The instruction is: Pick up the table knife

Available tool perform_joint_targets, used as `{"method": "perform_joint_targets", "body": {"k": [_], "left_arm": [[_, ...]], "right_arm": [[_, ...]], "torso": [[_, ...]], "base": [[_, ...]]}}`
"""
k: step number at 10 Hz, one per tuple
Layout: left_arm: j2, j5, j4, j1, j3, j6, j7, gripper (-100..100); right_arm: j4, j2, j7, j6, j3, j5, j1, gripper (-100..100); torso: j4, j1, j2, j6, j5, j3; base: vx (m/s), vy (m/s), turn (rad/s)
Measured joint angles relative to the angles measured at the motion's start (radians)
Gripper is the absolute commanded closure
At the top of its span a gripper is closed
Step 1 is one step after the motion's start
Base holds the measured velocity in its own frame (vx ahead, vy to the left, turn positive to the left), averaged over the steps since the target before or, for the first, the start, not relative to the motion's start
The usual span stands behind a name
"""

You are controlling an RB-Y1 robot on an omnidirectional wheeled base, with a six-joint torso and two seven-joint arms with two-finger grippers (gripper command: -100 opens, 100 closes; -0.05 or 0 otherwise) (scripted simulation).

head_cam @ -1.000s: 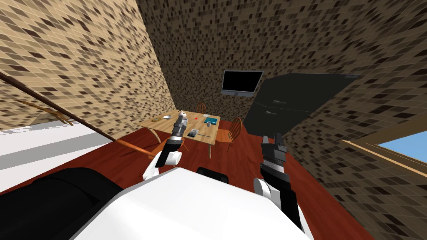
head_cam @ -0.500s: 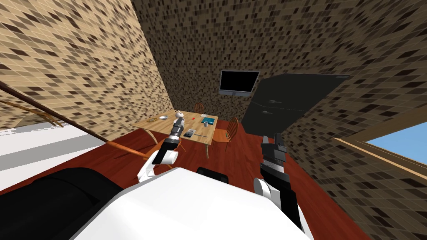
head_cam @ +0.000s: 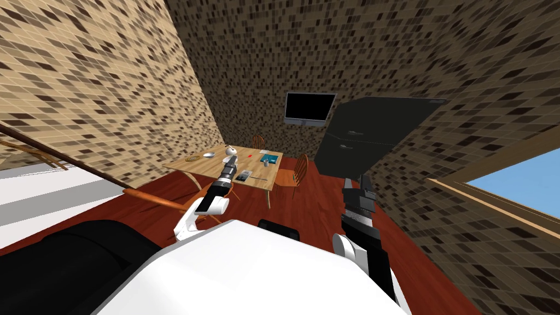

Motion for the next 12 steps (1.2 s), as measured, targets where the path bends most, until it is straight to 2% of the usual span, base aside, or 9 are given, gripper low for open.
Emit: {"method": "perform_joint_targets", "body": {"k": [6,10,12], "left_arm": [[-0.003,0.014,0.009,0.021,0.065,0.155,-0.026,-100],[0.009,0.027,0.063,0.004,0.12,0.259,-0.041,-100],[0.01,0.035,0.083,0.016,0.142,0.301,-0.048,-100]], "right_arm": [[0.0,0.0,0.0,0.0,0.0,0.0,0.0,0],[0.0,0.0,0.0,0.0,0.0,0.0,0.0,0],[0.0,0.0,0.0,0.0,0.0,0.0,0.0,0]], "torso": [[0.0,0.001,-0.001,0.0,0.0,0.0],[0.0,0.001,-0.002,0.0,0.0,-0.001],[0.0,0.0,-0.001,0.0,0.0,0.0]], "base": [[0.041,-0.073,-0.042],[0.058,-0.07,-0.046],[0.051,-0.076,-0.051]]}}
